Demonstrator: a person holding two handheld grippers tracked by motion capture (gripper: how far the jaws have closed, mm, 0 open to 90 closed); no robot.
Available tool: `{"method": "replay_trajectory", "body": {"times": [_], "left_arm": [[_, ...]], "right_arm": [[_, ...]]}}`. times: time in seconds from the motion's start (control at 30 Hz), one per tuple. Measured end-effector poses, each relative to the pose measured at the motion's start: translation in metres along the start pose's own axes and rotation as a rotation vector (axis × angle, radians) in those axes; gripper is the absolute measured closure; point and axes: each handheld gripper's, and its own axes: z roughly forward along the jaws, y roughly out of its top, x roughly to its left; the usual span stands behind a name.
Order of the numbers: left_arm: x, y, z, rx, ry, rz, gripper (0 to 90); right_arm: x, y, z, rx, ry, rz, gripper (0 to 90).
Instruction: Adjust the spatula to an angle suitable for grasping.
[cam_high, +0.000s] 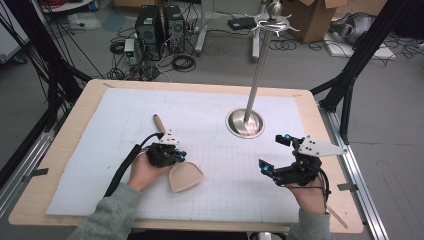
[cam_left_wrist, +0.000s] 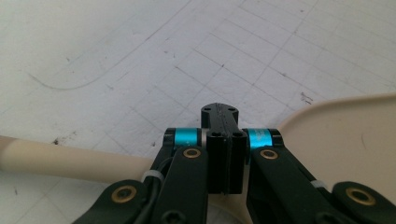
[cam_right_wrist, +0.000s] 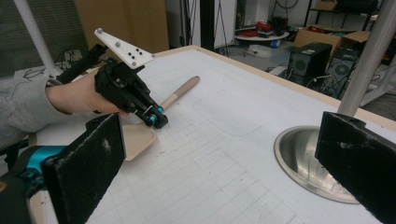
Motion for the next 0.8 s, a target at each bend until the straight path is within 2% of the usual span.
{"method": "replay_trajectory", "body": {"times": [0.17, 0.47, 0.6, 0.8], "left_arm": [[0.003, -0.003, -0.006, 0.021, -0.033, -0.014, 89.8], [0.005, -0.018, -0.019, -0.005, -0.066, -0.018, 89.8], [0.005, -0.023, -0.025, 0.003, -0.077, 0.005, 89.8], [0.003, -0.033, -0.034, -0.016, -0.082, 0.044, 89.8]], "right_arm": [[0.000, 0.000, 0.000, 0.002, 0.001, 0.000, 0.8], [0.001, -0.001, 0.004, 0.018, 0.004, -0.004, 0.8], [0.001, -0.001, 0.006, 0.024, 0.006, -0.003, 0.8], [0.002, -0.001, 0.006, 0.023, 0.006, -0.005, 0.8]]}}
